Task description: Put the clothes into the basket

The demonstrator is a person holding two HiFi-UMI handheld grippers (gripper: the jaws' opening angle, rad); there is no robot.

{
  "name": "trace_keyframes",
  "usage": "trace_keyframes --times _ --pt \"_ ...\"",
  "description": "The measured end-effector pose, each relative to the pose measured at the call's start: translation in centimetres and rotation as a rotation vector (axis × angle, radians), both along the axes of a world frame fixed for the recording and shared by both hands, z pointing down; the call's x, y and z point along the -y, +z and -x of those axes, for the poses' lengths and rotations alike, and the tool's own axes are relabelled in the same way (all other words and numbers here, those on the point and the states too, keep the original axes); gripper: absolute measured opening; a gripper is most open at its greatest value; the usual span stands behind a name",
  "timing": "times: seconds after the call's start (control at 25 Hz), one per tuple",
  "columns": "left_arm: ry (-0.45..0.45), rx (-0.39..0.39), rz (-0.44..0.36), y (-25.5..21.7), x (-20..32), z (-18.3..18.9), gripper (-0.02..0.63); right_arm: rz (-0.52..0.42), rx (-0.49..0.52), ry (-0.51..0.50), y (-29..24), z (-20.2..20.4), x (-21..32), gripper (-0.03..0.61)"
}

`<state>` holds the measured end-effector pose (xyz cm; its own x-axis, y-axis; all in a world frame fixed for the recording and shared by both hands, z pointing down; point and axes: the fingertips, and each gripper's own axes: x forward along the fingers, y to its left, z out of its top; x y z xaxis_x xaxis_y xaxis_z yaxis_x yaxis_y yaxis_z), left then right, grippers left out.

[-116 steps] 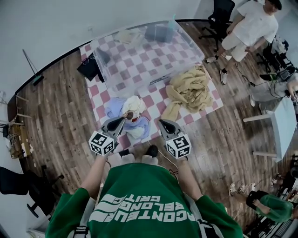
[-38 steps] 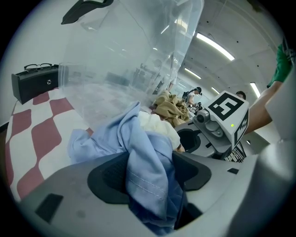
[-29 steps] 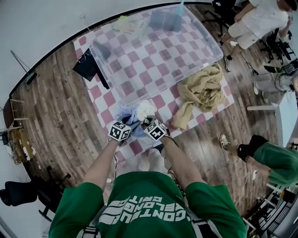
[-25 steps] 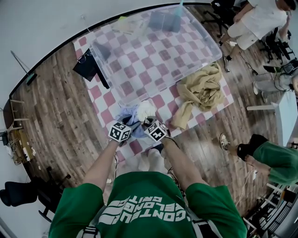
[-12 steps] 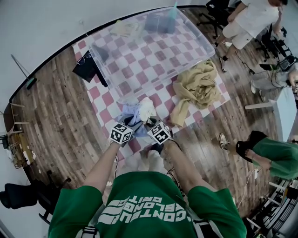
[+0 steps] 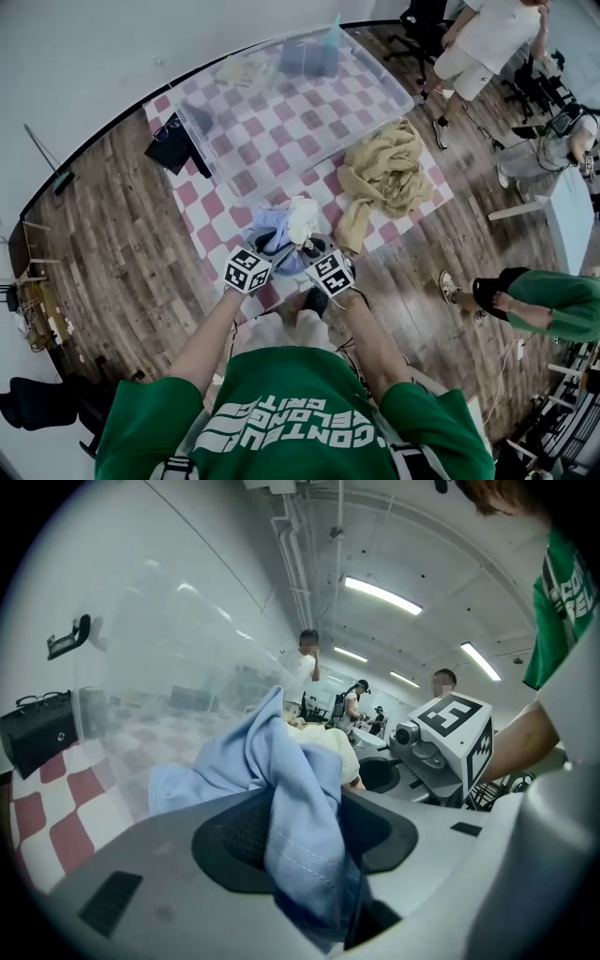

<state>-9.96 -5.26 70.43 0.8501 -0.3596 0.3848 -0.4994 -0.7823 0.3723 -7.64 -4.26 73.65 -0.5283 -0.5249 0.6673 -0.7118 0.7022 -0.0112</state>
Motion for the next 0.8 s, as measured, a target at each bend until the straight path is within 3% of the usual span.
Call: trace_keyframes --times 0.8 --pt "0.134 -0.049 -0.237 -12.5 1.5 -8.1 0.184 -0.217 0.026 0.169 -12.9 -8.0 1.9 0.091"
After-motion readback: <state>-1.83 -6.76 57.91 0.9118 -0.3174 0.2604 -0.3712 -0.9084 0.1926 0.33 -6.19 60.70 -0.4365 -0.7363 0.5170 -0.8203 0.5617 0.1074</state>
